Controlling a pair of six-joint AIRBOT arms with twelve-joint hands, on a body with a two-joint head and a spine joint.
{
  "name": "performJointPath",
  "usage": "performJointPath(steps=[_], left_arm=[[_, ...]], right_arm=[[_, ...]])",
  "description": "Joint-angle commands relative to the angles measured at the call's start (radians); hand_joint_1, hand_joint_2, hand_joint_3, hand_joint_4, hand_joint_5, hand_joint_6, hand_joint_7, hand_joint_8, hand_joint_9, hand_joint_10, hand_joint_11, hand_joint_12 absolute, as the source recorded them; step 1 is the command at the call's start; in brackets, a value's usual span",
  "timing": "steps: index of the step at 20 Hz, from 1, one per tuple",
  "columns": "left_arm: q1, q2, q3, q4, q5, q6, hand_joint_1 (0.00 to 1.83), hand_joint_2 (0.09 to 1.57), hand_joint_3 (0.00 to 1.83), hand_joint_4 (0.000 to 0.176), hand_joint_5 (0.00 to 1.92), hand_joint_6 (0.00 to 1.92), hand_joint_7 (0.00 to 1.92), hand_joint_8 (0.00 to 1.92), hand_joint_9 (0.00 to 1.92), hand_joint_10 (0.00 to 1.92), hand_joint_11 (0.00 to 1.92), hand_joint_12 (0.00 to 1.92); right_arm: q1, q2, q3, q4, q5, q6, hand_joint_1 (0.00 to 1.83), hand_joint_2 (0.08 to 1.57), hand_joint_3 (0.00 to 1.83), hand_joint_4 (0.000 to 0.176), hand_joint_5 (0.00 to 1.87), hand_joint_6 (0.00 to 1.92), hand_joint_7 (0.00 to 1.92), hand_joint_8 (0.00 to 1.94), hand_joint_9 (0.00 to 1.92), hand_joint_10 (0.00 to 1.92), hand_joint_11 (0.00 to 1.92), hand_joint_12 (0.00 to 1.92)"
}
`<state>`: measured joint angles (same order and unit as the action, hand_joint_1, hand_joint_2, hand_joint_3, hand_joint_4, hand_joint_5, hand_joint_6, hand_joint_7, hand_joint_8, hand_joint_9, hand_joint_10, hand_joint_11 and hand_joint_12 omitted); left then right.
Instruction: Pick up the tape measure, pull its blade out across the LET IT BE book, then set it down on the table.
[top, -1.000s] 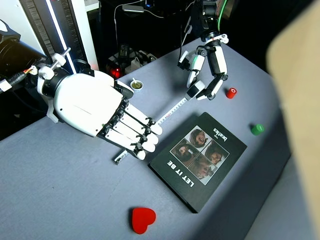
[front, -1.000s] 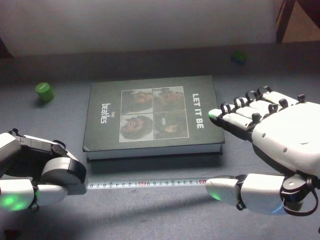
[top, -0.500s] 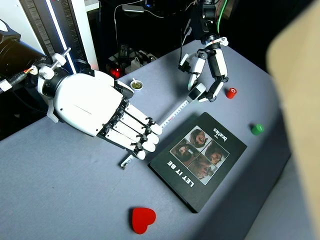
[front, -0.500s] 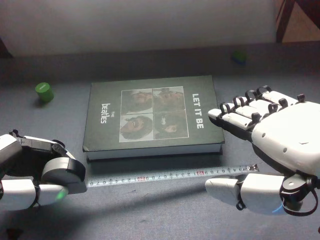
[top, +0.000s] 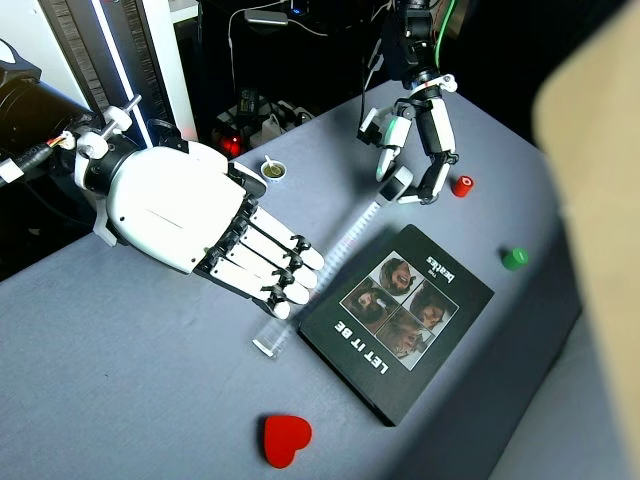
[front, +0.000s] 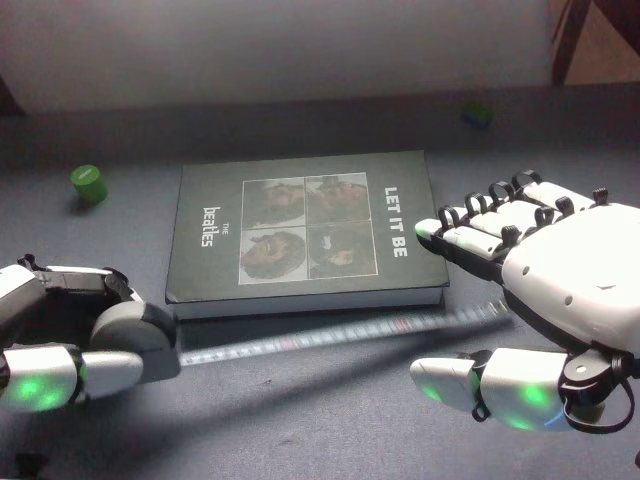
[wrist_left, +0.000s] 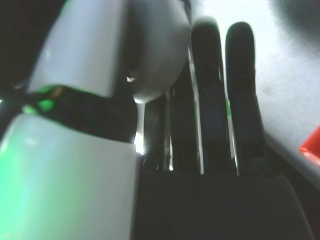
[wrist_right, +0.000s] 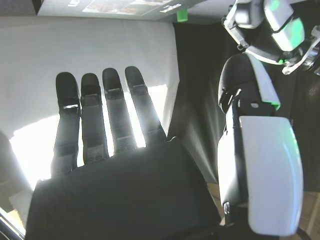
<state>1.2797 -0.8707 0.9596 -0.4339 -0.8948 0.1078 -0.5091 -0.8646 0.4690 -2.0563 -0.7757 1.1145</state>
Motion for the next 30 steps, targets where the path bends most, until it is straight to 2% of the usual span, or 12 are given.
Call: performJointPath(steps=[1,13,17,19,20,21,22,23,27,28,29,30], left_arm=[[-0.009,0.0,0.004,-0.003,-0.122,-0.014,0.96,1.17,0.0,0.0,0.8,0.08,0.89,0.04,0.9,0.03,0.5,0.89],[-0.07,0.054,0.073,0.005,-0.089,0.061,0.46,1.0,0.0,0.0,0.39,0.0,0.39,0.0,0.32,0.0,0.01,0.76],[-0.188,0.049,0.127,0.049,-0.016,0.061,0.4,0.99,0.0,0.0,0.35,0.0,0.37,0.01,0.34,0.02,0.03,0.77],[-0.27,0.05,0.128,0.058,0.06,0.091,0.38,1.04,0.0,0.0,0.41,0.0,0.47,0.01,0.51,0.04,0.16,0.9],[-0.318,0.055,0.115,0.049,0.101,0.156,0.39,1.09,0.0,0.0,0.53,0.02,0.58,0.03,0.64,0.1,0.32,1.03],[-0.355,0.057,0.104,0.034,0.117,0.213,0.42,1.13,0.0,0.0,0.72,0.05,0.69,0.16,0.61,0.56,0.44,1.19],[-0.403,0.057,0.093,0.012,0.139,0.281,0.49,1.12,0.0,0.0,0.68,0.62,0.59,0.86,0.59,1.22,0.6,1.42],[-0.44,0.049,0.081,-0.043,0.142,0.363,0.65,1.1,0.0,0.0,0.45,1.82,0.57,1.85,0.95,1.89,1.13,1.89],[-0.598,0.032,0.022,-0.359,0.231,0.911,0.8,1.14,0.0,0.0,0.82,1.92,0.99,1.92,1.2,1.92,1.35,1.92],[-0.659,0.029,0.003,-0.523,0.284,1.166,0.74,1.22,0.01,0.0,1.1,1.92,1.27,1.92,1.4,1.92,1.46,1.92],[-0.709,0.025,-0.011,-0.633,0.307,1.388,0.74,1.22,0.01,0.0,1.1,1.92,1.27,1.92,1.4,1.92,1.46,1.92],[-0.774,0.019,-0.027,-0.773,0.326,1.626,0.57,1.31,0.02,0.0,1.28,1.92,1.4,1.92,1.51,1.92,1.58,1.92]], right_arm=[[0.004,0.001,-0.005,-0.066,-0.06,0.006,0.14,1.1,0.0,0.0,0.17,0.0,0.15,0.0,0.13,0.0,0.0,0.75],[0.001,-0.002,-0.005,-0.069,-0.062,0.006,0.13,1.11,0.0,0.0,0.17,0.01,0.15,0.0,0.11,0.0,0.0,0.72],[0.0,-0.003,-0.005,-0.07,-0.064,0.006,0.16,1.1,0.0,0.0,0.23,0.01,0.21,0.01,0.18,0.02,0.0,0.85],[0.0,-0.004,-0.005,-0.07,-0.064,0.006,0.2,1.1,0.0,0.0,0.44,0.02,0.45,0.01,0.4,0.04,0.1,1.08],[0.0,-0.004,-0.005,-0.07,-0.064,0.006,0.3,1.13,0.0,0.0,0.65,0.05,0.72,0.05,0.64,0.09,0.3,1.15],[0.0,-0.004,-0.005,-0.07,-0.064,0.006,0.41,1.16,0.0,0.0,0.81,0.09,0.88,0.08,0.81,0.19,0.45,1.25],[0.0,-0.004,-0.004,-0.07,-0.065,0.006,0.54,1.17,0.0,0.0,0.92,0.23,0.97,0.23,0.78,0.75,0.64,1.42],[0.0,-0.004,-0.004,-0.07,-0.065,0.007,0.94,1.12,0.0,0.0,0.84,1.52,0.9,1.78,1.21,1.86,1.44,1.9],[0.0,-0.005,-0.004,-0.07,-0.065,0.008,0.99,1.14,0.01,0.0,1.07,1.92,1.35,1.94,1.57,1.92,1.8,1.92],[0.0,-0.005,-0.004,-0.07,-0.065,0.008,0.9,1.27,0.01,0.0,1.17,1.92,1.5,1.94,1.65,1.92,1.86,1.92],[0.0,-0.005,-0.003,-0.07,-0.065,0.008,0.9,1.27,0.01,0.0,1.17,1.92,1.5,1.94,1.65,1.92,1.86,1.92],[0.0,-0.005,-0.002,-0.07,-0.065,0.009,0.91,1.3,0.0,0.033,1.22,1.92,1.53,1.94,1.67,1.92,1.87,1.92]])
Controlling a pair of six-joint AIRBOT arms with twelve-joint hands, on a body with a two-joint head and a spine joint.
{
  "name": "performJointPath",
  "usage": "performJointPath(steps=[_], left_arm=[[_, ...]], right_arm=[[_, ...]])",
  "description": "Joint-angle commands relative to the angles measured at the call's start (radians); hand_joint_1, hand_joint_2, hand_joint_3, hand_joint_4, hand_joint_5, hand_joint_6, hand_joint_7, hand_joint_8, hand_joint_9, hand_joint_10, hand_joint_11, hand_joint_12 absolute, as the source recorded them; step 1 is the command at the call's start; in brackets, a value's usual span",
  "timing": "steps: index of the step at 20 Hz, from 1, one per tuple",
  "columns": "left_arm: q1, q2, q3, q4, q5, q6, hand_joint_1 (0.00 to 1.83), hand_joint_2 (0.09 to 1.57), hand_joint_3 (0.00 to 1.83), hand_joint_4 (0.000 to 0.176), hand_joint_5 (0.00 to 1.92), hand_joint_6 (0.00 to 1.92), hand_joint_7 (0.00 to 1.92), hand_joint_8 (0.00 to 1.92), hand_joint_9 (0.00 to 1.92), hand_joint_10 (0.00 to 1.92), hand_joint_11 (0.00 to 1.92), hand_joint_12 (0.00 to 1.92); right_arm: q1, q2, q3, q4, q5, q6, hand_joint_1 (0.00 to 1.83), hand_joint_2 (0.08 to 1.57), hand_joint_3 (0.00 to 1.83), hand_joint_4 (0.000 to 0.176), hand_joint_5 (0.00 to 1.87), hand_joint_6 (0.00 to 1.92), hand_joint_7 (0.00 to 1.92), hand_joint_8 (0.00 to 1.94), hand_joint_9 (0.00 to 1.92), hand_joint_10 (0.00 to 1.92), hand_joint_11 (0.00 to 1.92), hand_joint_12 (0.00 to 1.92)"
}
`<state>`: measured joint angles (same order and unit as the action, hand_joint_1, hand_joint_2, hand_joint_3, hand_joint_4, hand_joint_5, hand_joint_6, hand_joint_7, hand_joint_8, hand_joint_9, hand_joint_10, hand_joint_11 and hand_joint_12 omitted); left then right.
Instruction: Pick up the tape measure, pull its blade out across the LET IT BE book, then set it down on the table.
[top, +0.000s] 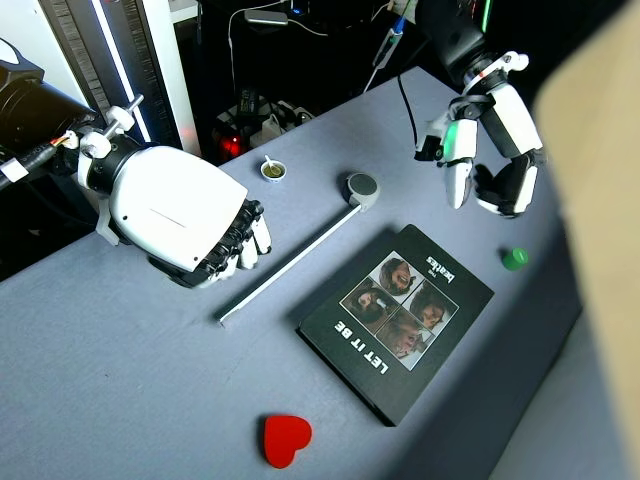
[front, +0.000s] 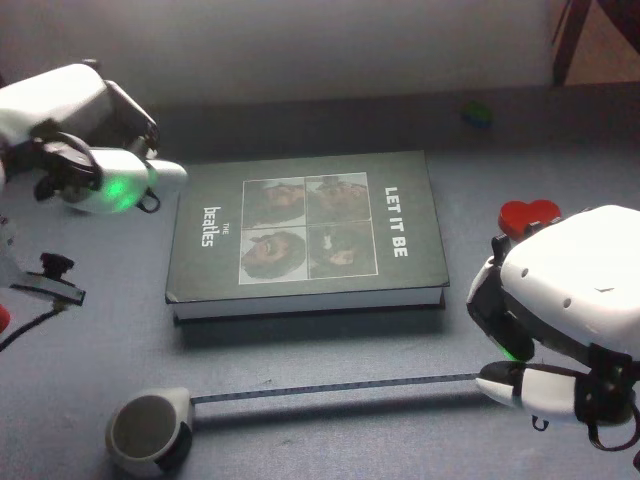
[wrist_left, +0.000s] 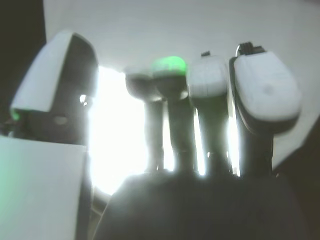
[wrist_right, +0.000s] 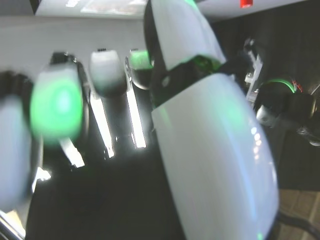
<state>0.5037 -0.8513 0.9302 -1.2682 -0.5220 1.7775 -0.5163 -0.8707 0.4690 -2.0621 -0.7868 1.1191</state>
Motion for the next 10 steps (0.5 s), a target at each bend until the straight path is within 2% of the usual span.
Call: performJointPath(steps=[1,2,3,5,6,10], left_arm=[[-0.059,-0.006,-0.011,-0.102,-0.037,0.186,0.57,1.31,0.02,0.0,1.28,1.92,1.4,1.92,1.51,1.92,1.58,1.92],[-0.104,-0.013,-0.018,-0.22,-0.038,0.368,0.52,1.36,0.01,0.0,1.3,1.92,1.41,1.92,1.53,1.92,1.62,1.92],[-0.131,-0.023,-0.034,-0.26,-0.065,0.429,0.52,1.36,0.01,0.0,1.29,1.92,1.41,1.92,1.53,1.92,1.63,1.92],[-0.123,-0.041,-0.086,-0.254,-0.16,0.373,0.51,1.36,0.01,0.0,1.27,1.92,1.41,1.92,1.53,1.92,1.63,1.92],[-0.094,-0.066,-0.155,-0.242,-0.258,0.312,0.51,1.37,0.01,0.0,1.26,1.92,1.4,1.92,1.53,1.92,1.63,1.92],[-0.054,-0.096,-0.229,-0.236,-0.343,0.299,0.52,1.37,0.01,0.0,1.25,1.92,1.4,1.92,1.53,1.92,1.62,1.92]], right_arm=[[0.007,0.0,-0.001,-0.064,-0.054,0.004,0.91,1.3,0.0,0.033,1.22,1.92,1.53,1.94,1.67,1.92,1.87,1.92],[0.007,-0.001,0.001,-0.064,-0.054,0.004,0.98,1.31,0.0,0.17,1.26,1.92,1.54,1.94,1.65,1.92,1.86,1.92],[0.006,-0.005,0.004,-0.064,-0.056,0.004,0.98,1.31,0.0,0.175,1.29,1.92,1.53,1.94,1.65,1.92,1.85,1.92],[0.005,-0.015,0.009,-0.064,-0.064,0.006,0.99,1.31,0.0,0.176,1.29,1.92,1.52,1.94,1.64,1.92,1.85,1.92],[0.006,-0.025,0.015,-0.064,-0.074,0.007,0.99,1.3,0.0,0.176,1.3,1.92,1.51,1.94,1.64,1.92,1.83,1.92],[0.008,-0.031,0.02,-0.064,-0.081,0.007,0.99,1.3,0.0,0.176,1.28,1.92,1.46,1.94,1.63,1.92,1.81,1.92]])
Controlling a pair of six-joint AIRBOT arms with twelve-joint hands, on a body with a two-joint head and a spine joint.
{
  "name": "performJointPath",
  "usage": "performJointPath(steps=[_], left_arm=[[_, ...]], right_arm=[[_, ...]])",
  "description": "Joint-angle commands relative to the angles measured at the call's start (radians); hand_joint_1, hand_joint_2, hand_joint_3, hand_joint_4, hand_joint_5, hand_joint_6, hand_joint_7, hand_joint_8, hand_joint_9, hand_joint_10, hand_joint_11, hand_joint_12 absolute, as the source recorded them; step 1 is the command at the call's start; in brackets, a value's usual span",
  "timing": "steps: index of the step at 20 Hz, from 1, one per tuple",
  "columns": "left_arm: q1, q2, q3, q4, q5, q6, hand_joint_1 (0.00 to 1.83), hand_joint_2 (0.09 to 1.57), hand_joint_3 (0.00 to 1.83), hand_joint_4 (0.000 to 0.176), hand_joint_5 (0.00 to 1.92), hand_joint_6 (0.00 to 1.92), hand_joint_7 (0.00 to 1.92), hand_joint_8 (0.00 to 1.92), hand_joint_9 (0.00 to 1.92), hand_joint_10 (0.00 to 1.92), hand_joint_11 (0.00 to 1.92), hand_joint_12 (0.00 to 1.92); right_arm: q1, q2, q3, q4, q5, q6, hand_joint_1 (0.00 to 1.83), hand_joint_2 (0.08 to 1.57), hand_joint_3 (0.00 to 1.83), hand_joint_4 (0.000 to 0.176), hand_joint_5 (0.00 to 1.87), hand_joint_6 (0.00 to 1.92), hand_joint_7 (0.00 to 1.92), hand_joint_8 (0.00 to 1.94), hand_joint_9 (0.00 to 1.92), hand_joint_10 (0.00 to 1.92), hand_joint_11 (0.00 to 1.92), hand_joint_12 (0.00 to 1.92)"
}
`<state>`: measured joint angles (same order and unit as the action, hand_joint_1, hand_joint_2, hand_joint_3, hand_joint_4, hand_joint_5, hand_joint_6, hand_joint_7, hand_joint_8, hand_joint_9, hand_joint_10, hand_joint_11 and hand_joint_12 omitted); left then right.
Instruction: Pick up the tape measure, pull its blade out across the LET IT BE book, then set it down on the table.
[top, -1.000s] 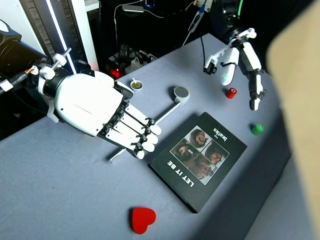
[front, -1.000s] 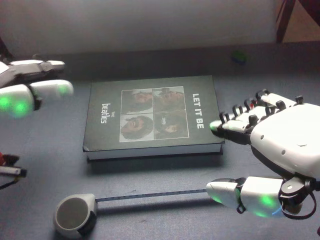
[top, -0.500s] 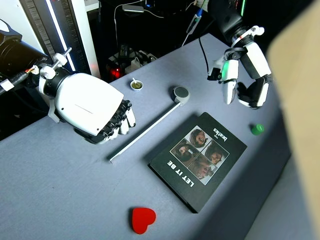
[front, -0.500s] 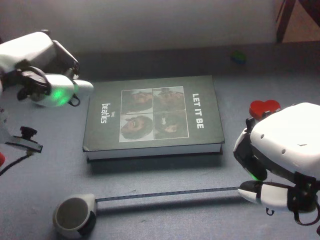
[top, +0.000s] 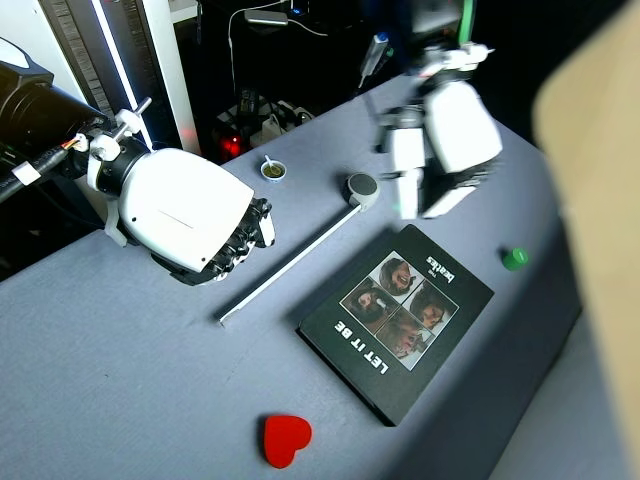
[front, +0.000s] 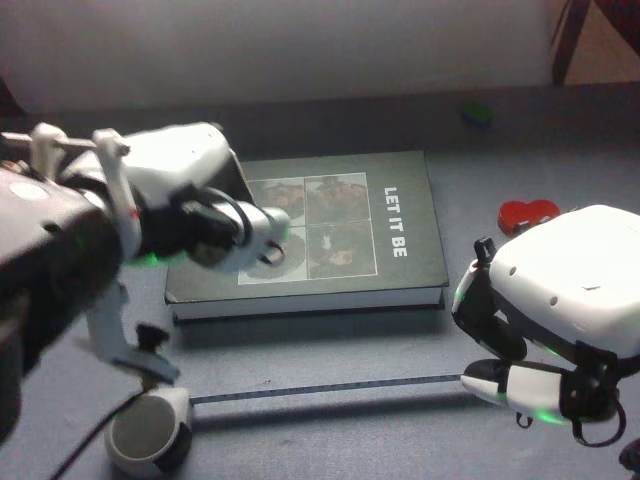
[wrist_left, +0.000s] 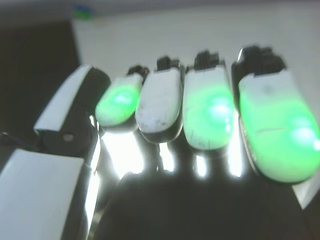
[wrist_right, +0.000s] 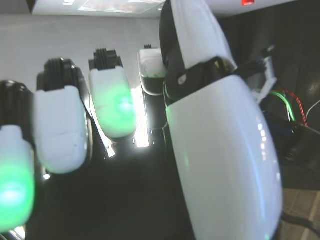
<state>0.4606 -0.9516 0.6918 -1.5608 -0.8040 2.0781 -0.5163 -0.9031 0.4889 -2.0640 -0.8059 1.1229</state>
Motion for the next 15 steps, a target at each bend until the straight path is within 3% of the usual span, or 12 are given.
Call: performJointPath(steps=[1,4,13,15], left_arm=[[0.003,-0.004,-0.003,0.075,-0.075,-0.006,0.52,1.37,0.01,0.0,1.25,1.92,1.4,1.92,1.53,1.92,1.62,1.92],[0.051,-0.023,-0.008,0.143,-0.098,-0.072,0.53,1.38,0.0,0.0,1.25,1.92,1.4,1.92,1.53,1.92,1.62,1.92],[0.076,-0.06,-0.008,0.155,-0.138,-0.09,0.6,1.36,0.0,0.0,1.26,1.92,1.43,1.92,1.54,1.92,1.64,1.92],[0.069,-0.058,-0.008,0.155,-0.146,-0.098,0.58,1.38,0.0,0.0,1.28,1.92,1.46,1.92,1.61,1.92,1.72,1.92]], right_arm=[[0.008,0.0,0.0,-0.062,-0.067,0.003,0.98,1.31,0.0,0.176,1.26,1.92,1.46,1.94,1.63,1.92,1.81,1.92],[0.007,-0.014,0.005,-0.062,-0.091,-0.003,0.99,1.31,0.0,0.176,1.23,1.92,1.43,1.94,1.63,1.92,1.81,1.92],[0.029,-0.108,0.042,-0.062,-0.192,-0.049,1.0,1.31,0.0,0.176,1.19,1.92,1.46,1.94,1.66,1.92,1.86,1.92],[0.039,-0.119,0.042,-0.062,-0.201,-0.054,1.01,1.3,0.0,0.176,1.2,1.92,1.46,1.94,1.67,1.92,1.87,1.92]])
